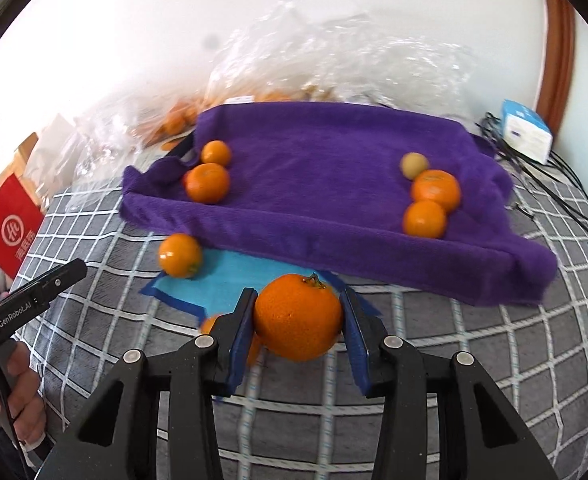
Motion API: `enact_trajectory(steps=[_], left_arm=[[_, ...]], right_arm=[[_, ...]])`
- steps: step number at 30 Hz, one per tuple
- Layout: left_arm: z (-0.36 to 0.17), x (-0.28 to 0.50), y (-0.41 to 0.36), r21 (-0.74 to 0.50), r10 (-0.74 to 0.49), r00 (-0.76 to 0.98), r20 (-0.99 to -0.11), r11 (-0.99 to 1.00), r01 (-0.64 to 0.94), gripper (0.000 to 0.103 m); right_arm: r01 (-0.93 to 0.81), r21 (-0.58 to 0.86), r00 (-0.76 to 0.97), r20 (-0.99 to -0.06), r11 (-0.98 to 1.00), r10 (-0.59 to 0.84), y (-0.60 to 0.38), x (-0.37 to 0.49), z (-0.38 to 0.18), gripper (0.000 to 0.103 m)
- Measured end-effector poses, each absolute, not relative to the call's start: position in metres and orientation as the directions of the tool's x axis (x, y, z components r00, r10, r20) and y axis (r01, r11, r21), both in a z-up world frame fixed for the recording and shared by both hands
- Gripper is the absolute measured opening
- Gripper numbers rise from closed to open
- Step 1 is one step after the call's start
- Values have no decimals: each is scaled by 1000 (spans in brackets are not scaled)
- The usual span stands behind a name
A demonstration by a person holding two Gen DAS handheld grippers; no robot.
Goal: Organize fruits
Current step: 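Grasp a large orange from the pile with the right tool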
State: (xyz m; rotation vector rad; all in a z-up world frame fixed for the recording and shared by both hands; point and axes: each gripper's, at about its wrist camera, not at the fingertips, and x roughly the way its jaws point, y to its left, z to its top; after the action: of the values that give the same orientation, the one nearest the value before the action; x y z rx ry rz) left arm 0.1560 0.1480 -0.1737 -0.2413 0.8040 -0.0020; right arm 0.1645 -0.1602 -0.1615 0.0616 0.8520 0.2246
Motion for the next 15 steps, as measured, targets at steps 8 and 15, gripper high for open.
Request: enact_trajectory(steps=[8,15], left_arm=[[-176,160,147,-208,-98,680,-727,975,-82,62],[-177,161,141,-180,-86,677,-731,981,-70,62]], right_arm=[[-127,139,628,-755,982,188,-180,166,-170,42],[-132,138,623,-759,982,191,-181,176,-179,43]])
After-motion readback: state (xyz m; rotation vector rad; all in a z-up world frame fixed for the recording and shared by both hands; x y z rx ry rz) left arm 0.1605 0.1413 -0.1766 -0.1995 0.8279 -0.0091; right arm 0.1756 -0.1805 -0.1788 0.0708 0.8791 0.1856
